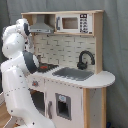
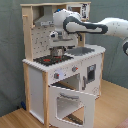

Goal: Play with the kitchen

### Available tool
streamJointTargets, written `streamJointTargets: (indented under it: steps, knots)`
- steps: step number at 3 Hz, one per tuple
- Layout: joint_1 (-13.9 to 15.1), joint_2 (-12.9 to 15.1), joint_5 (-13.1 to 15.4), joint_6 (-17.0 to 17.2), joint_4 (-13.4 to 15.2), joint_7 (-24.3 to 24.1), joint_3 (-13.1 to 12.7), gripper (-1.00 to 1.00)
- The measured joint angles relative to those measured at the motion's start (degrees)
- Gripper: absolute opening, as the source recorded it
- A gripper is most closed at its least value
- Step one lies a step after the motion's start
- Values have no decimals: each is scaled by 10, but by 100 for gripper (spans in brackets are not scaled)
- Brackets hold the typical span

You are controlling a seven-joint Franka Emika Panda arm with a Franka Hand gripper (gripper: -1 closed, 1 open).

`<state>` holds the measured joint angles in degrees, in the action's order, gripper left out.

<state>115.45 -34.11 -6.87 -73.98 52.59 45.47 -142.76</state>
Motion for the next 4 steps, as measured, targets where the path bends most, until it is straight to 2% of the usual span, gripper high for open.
streamJointTargets:
  steps: [1,2,4]
  knots:
    - [0,21,9,53,6,-19,2,-100]
    - [-3,55,34,78,41,-33,4,-100]
    - [-33,121,76,76,128,-60,4,-100]
